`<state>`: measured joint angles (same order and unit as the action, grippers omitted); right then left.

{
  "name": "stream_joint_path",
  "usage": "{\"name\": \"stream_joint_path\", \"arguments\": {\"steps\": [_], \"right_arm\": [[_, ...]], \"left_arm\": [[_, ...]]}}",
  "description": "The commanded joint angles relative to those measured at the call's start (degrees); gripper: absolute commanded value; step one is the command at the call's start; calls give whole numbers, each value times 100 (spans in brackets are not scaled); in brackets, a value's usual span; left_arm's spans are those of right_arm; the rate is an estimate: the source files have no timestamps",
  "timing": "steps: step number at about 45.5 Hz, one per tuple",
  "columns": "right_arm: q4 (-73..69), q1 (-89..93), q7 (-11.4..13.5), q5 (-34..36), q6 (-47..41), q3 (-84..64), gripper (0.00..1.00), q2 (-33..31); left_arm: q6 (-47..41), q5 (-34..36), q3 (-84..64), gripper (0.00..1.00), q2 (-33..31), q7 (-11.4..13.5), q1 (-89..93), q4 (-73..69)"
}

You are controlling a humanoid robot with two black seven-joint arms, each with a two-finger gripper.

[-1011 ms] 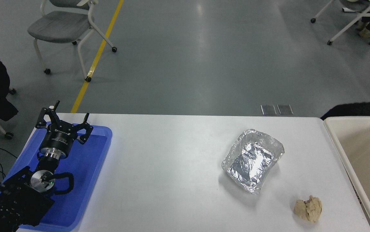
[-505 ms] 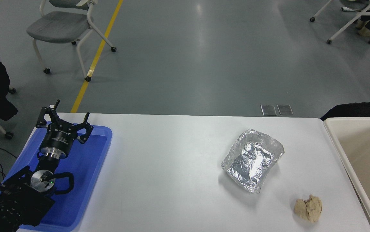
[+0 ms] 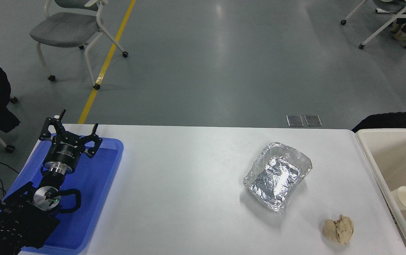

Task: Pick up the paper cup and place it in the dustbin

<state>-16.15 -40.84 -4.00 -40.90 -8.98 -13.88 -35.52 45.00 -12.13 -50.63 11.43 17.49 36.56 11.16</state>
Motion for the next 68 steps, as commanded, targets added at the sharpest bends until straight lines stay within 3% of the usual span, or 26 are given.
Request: {"name": "stream_joint_path", "arguments": {"steps": [1, 10, 16, 24, 31, 39, 55, 62, 68], "right_arm": [[-160, -424, 66, -23, -95, 9, 100, 1], [-1170, -1750, 338, -76, -744, -649, 100, -692], [-2172, -3331, 373, -41, -1141, -1941, 100, -1009], [-3394, -5247, 338, -14, -1738, -3628, 100, -975], [-4510, -6593, 320, 12, -2116, -4614, 100, -579], [-5767, -7692, 329, 503, -2704, -5150, 100, -44], [-7174, -9046, 329, 3342, -3549, -5327, 100, 1608], [-7157, -9143, 329, 3519, -3567, -5230, 100, 2268], [-7139, -9161, 329, 3519, -3576, -5177, 100, 2339]], "left_arm": [[0, 0, 0, 100, 0, 0, 0, 0], [0, 0, 0, 100, -9, 0, 9, 0], [0, 0, 0, 100, -9, 0, 9, 0], [0, 0, 0, 100, -9, 0, 9, 0], [0, 0, -8, 100, -9, 0, 9, 0], [0, 0, 0, 100, -9, 0, 0, 0], [0, 0, 0, 100, 0, 0, -9, 0], [0, 0, 0, 100, 0, 0, -9, 0], [0, 0, 0, 100, 0, 0, -9, 0]]}}
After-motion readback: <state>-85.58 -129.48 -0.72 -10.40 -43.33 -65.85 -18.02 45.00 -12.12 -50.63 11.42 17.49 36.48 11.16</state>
